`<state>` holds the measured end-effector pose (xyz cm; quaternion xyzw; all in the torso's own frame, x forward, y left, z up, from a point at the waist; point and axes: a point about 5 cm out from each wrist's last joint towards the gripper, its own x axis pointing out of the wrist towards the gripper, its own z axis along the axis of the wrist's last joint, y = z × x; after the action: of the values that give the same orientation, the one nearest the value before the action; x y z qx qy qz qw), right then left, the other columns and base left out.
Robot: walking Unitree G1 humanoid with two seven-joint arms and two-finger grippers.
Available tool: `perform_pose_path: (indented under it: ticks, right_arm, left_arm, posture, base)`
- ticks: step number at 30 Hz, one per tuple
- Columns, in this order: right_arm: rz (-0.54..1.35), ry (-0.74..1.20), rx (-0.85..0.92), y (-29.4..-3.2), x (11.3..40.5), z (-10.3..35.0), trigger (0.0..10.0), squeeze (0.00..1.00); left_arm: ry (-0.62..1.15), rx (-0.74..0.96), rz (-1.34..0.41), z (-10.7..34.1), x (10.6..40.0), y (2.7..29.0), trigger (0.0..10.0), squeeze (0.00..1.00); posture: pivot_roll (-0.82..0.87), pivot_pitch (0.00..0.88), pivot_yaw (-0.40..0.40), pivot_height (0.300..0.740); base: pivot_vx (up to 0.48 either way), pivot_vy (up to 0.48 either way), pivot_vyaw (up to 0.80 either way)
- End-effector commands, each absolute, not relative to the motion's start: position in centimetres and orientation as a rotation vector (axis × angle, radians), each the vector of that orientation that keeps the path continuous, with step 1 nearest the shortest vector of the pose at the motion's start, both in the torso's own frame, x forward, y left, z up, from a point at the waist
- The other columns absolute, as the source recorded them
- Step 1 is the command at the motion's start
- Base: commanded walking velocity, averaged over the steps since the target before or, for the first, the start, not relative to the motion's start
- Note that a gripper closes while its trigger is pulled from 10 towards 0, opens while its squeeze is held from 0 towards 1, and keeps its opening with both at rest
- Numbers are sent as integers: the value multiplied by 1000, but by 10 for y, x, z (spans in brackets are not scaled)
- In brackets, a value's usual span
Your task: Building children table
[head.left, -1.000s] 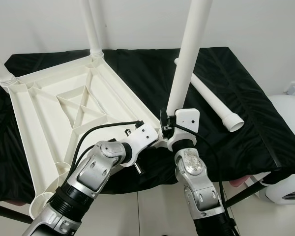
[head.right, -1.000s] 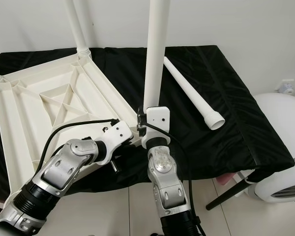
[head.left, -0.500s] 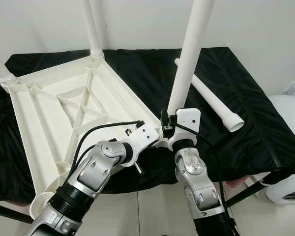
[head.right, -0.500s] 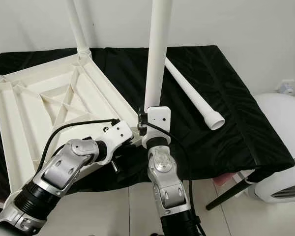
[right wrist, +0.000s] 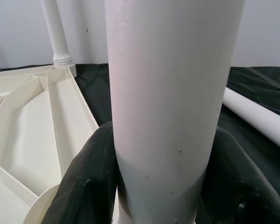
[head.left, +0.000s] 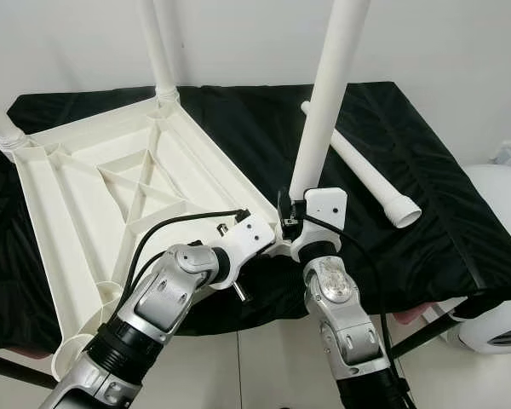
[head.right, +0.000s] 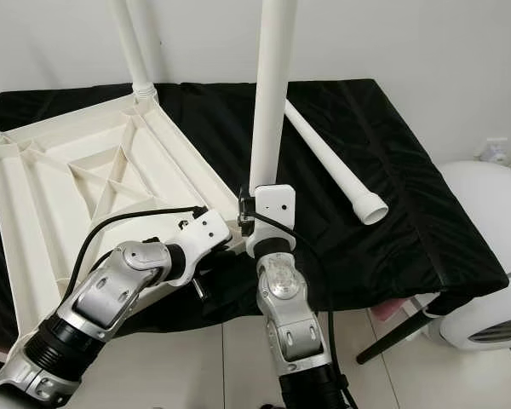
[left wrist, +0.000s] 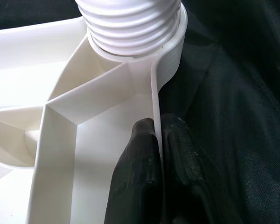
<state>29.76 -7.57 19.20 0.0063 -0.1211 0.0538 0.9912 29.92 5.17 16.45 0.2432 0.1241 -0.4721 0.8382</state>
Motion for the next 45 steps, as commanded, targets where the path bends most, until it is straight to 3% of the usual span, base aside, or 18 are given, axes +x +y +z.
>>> perform_pose_path:
  ticks: [1,26,27,28,29,41,42,43,45]
  right_arm:
    - [109,-137,-8,-79,302,171,10000,0]
    - [183,-136,-53,-77,304,171,10000,0]
    - [180,-134,-49,-78,304,171,10000,620]
    - [180,-134,-49,-78,304,171,10000,620]
    - [178,-133,-46,-78,304,170,10000,1000]
    - [179,-139,-44,-81,304,172,10000,1000]
    - [180,-142,-45,-82,305,172,10000,467]
    - [181,-145,-46,-82,305,173,10000,0]
    - [194,-148,-44,-83,305,174,10000,0]
  left_arm:
    - [214,509,-1110,170,287,34,10000,0]
    - [210,499,-1110,170,285,32,10000,0]
    - [210,500,-1110,170,285,32,10000,0]
    - [210,500,-1110,170,285,32,10000,0]
    - [211,500,-1111,170,285,32,10000,0]
    - [213,499,-1114,170,285,32,10000,0]
    - [213,499,-1114,170,285,32,10000,0]
    - [214,499,-1114,170,285,32,10000,0]
    - [214,499,-1113,170,285,33,10000,0]
  posture:
    - [-67,128,14,740]
    - [-70,129,7,740]
    - [-70,129,8,740]
    - [-70,129,8,740]
    - [-70,129,8,740]
    - [-72,134,12,740]
    - [-72,134,12,740]
    - [-72,135,12,740]
    - [-72,135,12,740]
  base:
    - [0,0,0]
    - [0,0,0]
    - [0,0,0]
    - [0,0,0]
    - [0,0,0]
    - [0,0,0]
    - [0,0,0]
    - [0,0,0]
    - [0,0,0]
